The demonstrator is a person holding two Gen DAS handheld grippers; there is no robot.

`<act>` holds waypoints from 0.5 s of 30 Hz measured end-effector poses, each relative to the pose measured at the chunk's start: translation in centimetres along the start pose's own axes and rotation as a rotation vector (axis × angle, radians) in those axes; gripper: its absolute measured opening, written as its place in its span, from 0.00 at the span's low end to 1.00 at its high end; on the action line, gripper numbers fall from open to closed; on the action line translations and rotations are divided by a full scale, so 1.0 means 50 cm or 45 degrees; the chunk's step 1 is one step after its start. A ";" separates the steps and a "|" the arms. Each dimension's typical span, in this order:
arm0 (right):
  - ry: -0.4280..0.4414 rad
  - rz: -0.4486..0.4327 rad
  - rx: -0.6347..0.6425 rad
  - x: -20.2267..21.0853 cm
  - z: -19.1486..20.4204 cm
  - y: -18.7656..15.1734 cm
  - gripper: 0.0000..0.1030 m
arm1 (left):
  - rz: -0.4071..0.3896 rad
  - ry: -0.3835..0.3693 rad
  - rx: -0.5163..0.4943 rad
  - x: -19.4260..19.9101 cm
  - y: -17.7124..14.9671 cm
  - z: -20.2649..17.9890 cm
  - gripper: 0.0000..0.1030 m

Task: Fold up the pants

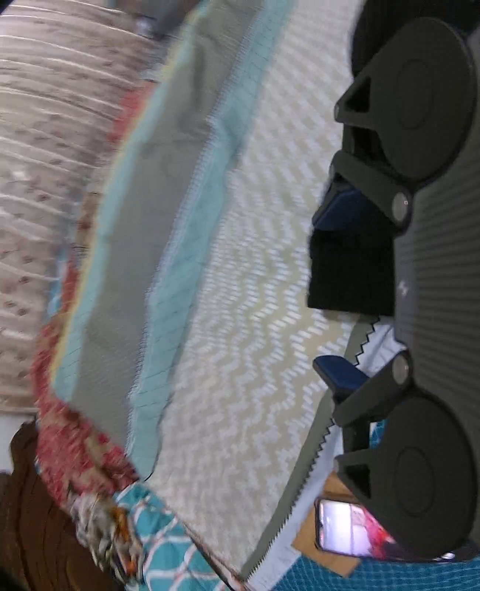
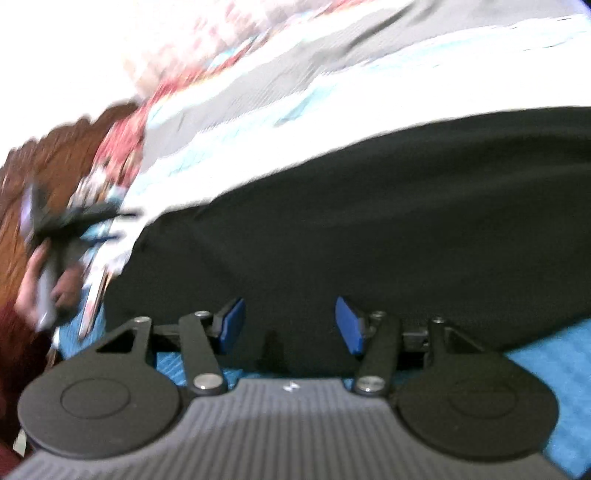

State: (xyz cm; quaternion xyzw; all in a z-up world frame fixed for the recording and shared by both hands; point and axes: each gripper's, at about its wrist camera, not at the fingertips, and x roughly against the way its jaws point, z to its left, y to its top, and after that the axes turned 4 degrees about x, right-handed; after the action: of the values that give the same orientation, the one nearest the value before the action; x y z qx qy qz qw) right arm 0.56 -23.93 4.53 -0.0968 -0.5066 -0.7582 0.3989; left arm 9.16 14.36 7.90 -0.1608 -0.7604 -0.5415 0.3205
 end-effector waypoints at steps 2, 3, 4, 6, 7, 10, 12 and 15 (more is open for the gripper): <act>-0.068 -0.109 -0.094 0.061 -0.055 0.002 0.55 | -0.016 -0.078 -0.010 0.029 0.001 -0.033 0.74; -0.108 -0.169 -0.161 0.096 -0.089 0.000 0.55 | -0.018 -0.126 -0.039 0.042 -0.008 -0.058 0.75; -0.150 -0.230 -0.233 0.133 -0.125 -0.003 0.55 | -0.012 -0.169 -0.070 0.051 -0.018 -0.082 0.76; -0.251 -0.344 -0.380 0.206 -0.197 -0.020 0.55 | 0.048 -0.267 -0.133 0.053 -0.052 -0.139 0.76; -0.307 -0.397 -0.453 0.243 -0.233 -0.032 0.55 | 0.102 -0.317 -0.169 0.044 -0.074 -0.175 0.76; -0.450 -0.543 -0.669 0.340 -0.330 -0.077 0.57 | 0.235 -0.366 -0.273 0.007 -0.138 -0.264 0.76; -0.505 -0.631 -0.808 0.386 -0.392 -0.101 0.64 | 0.334 -0.382 -0.296 -0.022 -0.175 -0.305 0.75; -0.507 -0.713 -0.948 0.413 -0.462 -0.108 0.71 | 0.503 -0.321 -0.282 -0.071 -0.219 -0.334 0.70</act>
State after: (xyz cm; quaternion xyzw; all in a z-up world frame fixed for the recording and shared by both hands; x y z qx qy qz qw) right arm -10.99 -53.02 1.38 -0.2358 -0.2748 -0.9320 0.0143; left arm 10.55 -4.72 1.14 -0.4064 -0.6843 -0.5241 0.3033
